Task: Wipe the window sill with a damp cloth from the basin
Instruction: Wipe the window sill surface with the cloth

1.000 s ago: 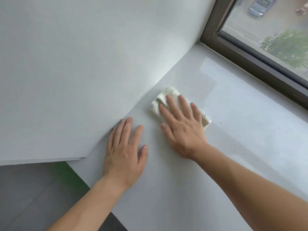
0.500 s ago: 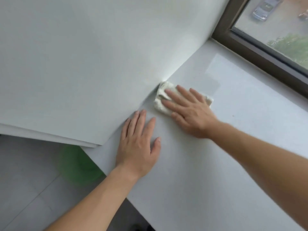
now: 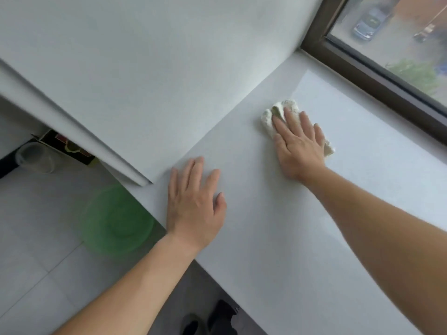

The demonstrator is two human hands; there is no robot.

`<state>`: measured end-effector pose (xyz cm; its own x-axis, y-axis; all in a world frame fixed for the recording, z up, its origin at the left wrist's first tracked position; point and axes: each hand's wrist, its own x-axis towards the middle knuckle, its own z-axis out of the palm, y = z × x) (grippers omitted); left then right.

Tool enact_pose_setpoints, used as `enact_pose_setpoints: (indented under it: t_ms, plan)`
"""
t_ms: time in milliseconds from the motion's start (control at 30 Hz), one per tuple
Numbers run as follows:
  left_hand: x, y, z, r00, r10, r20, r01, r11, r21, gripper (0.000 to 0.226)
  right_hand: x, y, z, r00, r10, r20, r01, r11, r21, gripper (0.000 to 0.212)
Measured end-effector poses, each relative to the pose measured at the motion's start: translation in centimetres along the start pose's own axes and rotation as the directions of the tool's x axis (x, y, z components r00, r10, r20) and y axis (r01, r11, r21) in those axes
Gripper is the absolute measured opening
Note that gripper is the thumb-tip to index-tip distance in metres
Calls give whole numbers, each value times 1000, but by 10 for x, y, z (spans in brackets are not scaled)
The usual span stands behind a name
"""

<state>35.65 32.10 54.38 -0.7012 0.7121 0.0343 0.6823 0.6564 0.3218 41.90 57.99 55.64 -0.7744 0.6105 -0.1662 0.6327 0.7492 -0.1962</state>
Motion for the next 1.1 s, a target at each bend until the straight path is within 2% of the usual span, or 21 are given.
enact_pose_setpoints:
  t_ms: [33, 67, 133, 200, 267, 333, 433, 500, 567, 633, 700, 733, 833, 900, 933, 1033, 1100]
  plan:
    - [-7, 2, 0, 1000, -31, 5, 31, 999, 16, 50, -3, -13, 3, 998, 58, -7, -58, 998, 25, 53]
    - [-11, 3, 1, 998, -57, 7, 57, 998, 28, 52, -12, -28, 6, 999, 52, -12, -51, 998, 29, 53]
    - [-17, 3, 2, 996, -87, 20, 87, 995, 40, 55, -47, -50, 18, 993, -115, -3, 115, 993, 8, 54]
    - [-21, 1, 3, 996, -91, 24, 90, 995, 39, 57, -86, -51, 26, 947, -317, 51, 318, 948, -18, 53]
    - [-23, 1, 3, 997, -77, 20, 76, 997, 33, 57, -103, -39, 24, 896, -432, 102, 436, 900, -23, 51]
    - [-24, 1, 4, 997, -80, 14, 80, 997, 23, 59, -82, -31, 21, 902, -422, 95, 428, 902, -56, 51]
    - [-22, 0, 5, 996, -91, 18, 90, 996, 25, 62, -14, -53, 16, 978, -208, 9, 208, 978, -18, 51]
    - [-24, -2, 6, 996, -92, 2, 92, 996, 14, 62, 9, -73, 15, 995, -100, 1, 100, 995, 18, 53]
    - [-24, -2, 6, 994, -108, -21, 108, 994, -2, 62, -10, -82, 24, 982, -189, 15, 189, 982, 2, 53]
    - [-25, 0, 7, 991, -119, -57, 118, 993, -19, 62, -54, -75, 31, 898, -438, 47, 440, 897, -41, 52]
    - [-28, 1, 7, 981, -157, -110, 152, 987, -47, 60, -62, -62, 29, 816, -568, 107, 573, 819, -28, 51]
    - [-33, 2, 8, 973, -189, -131, 183, 982, -56, 59, -50, -60, 26, 812, -573, 115, 578, 816, -12, 51]
    - [-48, 7, 13, 937, -317, -146, 313, 948, -54, 63, -14, -72, 20, 902, -424, 84, 427, 904, -14, 50]
    - [-56, 13, 17, 894, -421, -155, 414, 907, -78, 68, -20, -83, 25, 908, -411, 76, 414, 910, -24, 51]
    - [-58, 17, 18, 875, -461, -149, 451, 887, -99, 71, -32, -83, 27, 879, -469, 89, 473, 881, -29, 52]
    - [-71, 33, 22, 846, -516, -136, 492, 852, -179, 75, -72, -55, 27, 706, -689, 165, 701, 712, -25, 52]
    - [-83, 46, 25, 840, -525, -138, 482, 838, -255, 76, -84, -28, 22, 638, -743, 201, 761, 648, -19, 51]
